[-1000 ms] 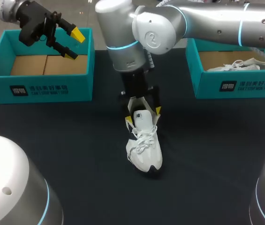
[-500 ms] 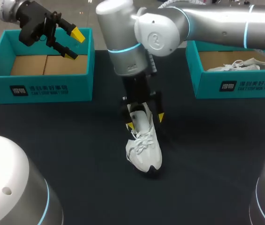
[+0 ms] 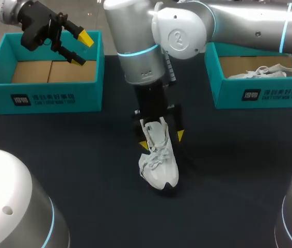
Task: Take the shoe out of the shoebox, open the shoe tongue, remove and reinsert the insole, then place the shoe into the shoebox
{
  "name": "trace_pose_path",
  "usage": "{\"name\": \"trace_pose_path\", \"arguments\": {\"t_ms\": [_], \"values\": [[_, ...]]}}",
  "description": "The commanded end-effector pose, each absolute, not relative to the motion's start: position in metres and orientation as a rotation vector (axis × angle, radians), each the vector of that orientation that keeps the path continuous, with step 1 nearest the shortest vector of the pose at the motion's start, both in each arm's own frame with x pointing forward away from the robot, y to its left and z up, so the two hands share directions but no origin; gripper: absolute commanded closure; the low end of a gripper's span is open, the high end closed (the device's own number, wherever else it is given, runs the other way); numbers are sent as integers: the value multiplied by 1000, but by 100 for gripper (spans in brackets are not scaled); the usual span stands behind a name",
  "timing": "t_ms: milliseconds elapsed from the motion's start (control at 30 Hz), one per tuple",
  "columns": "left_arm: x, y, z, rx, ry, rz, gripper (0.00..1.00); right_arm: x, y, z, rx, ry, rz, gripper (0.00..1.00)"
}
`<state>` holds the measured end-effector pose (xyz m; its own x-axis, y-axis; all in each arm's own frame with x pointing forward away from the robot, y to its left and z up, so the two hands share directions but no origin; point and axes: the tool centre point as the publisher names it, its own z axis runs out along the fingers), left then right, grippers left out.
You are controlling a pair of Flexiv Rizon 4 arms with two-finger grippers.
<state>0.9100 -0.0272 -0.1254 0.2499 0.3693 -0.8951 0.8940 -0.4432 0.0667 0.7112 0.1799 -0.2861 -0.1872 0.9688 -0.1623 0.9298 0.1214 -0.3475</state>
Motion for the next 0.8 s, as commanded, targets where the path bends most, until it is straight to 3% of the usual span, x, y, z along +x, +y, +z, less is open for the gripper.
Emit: {"name": "trace_pose_path", "arguments": {"t_ms": [33,67,100,133,167,800], "values": [[910,-27,-125,1939,1147,-1148,0,703,179,-282,-1944,-2266,566,0],[910,-27,-125,1939,1147,-1148,0,702,179,-281,-1946,-2264,567,0],[910,-27,-125,1939,1147,-1148,0,701,179,-280,-1950,-2262,566,51],[910,-27,-125,1939,1147,-1148,0,700,180,-279,-1957,-2261,562,71],[910,-27,-125,1939,1147,-1148,0,699,181,-279,-1961,-2261,557,99],[910,-27,-125,1939,1147,-1148,0,733,199,-294,-1993,-2360,421,100]]}}
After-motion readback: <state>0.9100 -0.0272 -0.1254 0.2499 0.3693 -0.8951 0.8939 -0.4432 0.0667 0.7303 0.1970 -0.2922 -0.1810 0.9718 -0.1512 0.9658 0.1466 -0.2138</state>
